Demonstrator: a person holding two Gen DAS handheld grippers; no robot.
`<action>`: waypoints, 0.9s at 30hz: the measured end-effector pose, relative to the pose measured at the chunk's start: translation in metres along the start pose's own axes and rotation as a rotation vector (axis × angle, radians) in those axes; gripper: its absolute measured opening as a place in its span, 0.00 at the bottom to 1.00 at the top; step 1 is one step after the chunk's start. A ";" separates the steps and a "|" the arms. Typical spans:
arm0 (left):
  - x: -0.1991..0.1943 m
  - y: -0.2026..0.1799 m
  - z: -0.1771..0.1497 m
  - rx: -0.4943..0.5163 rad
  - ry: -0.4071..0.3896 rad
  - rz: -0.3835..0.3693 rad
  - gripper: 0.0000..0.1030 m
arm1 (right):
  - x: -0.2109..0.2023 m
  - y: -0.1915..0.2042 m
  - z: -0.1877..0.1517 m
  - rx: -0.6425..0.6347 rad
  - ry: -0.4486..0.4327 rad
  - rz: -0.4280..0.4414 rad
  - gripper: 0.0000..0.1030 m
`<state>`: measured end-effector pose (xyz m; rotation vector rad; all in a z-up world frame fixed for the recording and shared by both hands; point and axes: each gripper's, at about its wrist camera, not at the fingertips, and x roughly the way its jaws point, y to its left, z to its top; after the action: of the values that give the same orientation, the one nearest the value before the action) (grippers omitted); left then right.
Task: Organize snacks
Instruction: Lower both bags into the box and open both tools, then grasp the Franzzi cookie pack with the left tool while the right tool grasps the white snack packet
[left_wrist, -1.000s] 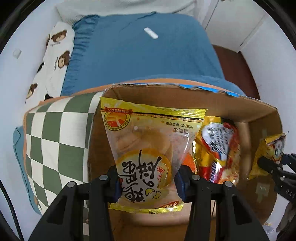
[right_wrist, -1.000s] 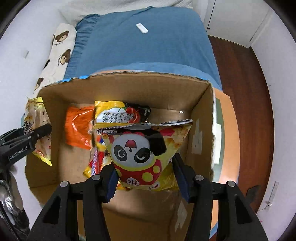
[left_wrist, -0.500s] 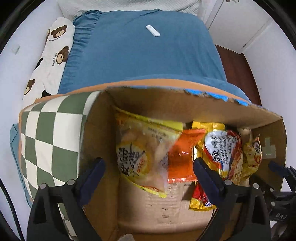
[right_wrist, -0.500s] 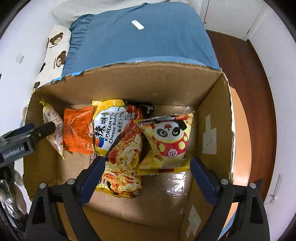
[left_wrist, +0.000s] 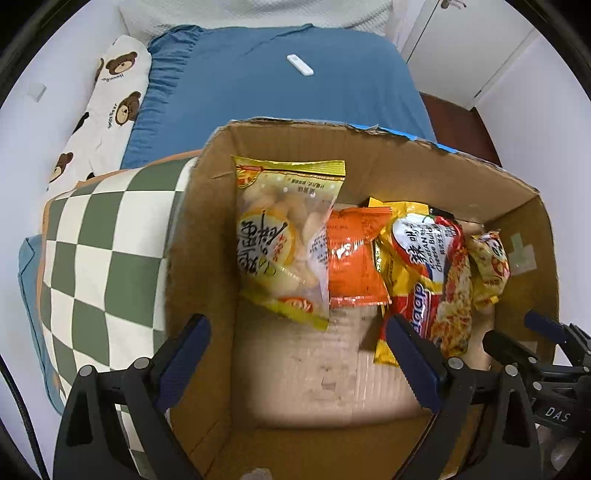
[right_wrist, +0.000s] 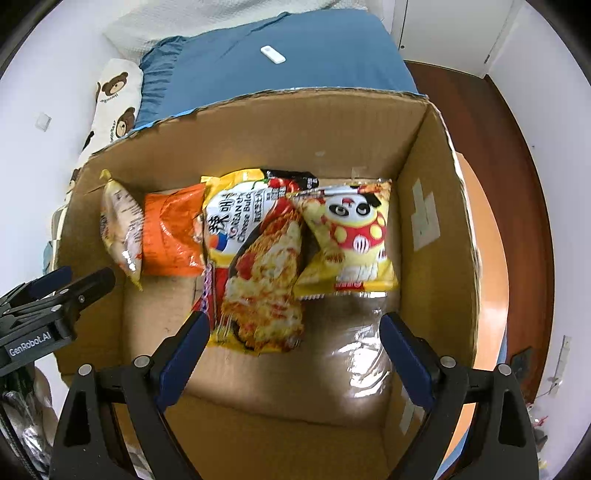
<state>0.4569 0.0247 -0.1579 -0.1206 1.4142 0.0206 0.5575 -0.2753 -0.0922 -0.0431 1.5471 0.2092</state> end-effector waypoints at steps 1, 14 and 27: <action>-0.006 0.000 -0.005 0.000 -0.018 0.000 0.94 | -0.003 0.000 -0.004 0.005 -0.008 0.004 0.92; -0.082 -0.003 -0.075 0.035 -0.232 -0.006 0.94 | -0.076 0.013 -0.078 -0.010 -0.224 -0.035 0.92; -0.143 -0.001 -0.154 0.067 -0.374 -0.007 0.94 | -0.151 0.037 -0.162 -0.064 -0.410 -0.058 0.92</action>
<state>0.2830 0.0169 -0.0398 -0.0623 1.0393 -0.0095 0.3903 -0.2810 0.0574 -0.0896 1.1294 0.2074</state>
